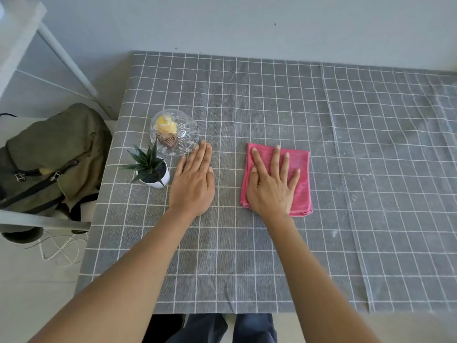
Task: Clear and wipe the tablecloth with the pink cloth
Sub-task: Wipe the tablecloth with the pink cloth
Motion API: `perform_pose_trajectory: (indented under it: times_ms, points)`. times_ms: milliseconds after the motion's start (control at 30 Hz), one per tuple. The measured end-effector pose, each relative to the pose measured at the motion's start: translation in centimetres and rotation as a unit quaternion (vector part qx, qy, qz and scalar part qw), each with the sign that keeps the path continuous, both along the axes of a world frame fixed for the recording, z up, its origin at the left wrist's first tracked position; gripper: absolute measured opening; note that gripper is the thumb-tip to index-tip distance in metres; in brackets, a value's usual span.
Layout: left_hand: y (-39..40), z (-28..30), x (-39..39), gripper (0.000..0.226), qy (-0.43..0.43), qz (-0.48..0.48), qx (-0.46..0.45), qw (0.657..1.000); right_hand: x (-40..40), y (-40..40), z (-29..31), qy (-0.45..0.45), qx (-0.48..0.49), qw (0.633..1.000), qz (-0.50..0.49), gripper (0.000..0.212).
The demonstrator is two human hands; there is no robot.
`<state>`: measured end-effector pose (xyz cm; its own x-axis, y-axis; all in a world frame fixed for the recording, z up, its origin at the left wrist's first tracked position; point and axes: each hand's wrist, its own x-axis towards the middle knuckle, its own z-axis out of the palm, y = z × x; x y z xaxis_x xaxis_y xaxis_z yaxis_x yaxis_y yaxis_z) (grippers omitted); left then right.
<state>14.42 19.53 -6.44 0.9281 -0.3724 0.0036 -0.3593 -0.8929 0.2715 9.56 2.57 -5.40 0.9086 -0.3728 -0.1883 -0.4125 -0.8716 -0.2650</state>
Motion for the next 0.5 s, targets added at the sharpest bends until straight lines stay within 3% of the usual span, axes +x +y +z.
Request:
perform_pose_trajectory:
  times_ms: [167, 367, 500]
  points:
    - [0.0, 0.0, 0.0, 0.057, -0.002, 0.002, -0.006, 1.000, -0.7, 2.2, -0.2, -0.022, 0.001, 0.994, 0.108, 0.051]
    - [0.0, -0.1, 0.1, 0.057, -0.007, 0.004, -0.005, 1.000, -0.3, -1.0, -0.2, 0.002, -0.009, 1.000, 0.005, 0.051]
    - [0.0, -0.1, 0.0, 0.055, -0.012, 0.003, -0.001, 1.000, -1.0, 2.4, 0.0, -0.008, -0.008, 0.998, 0.069, 0.053]
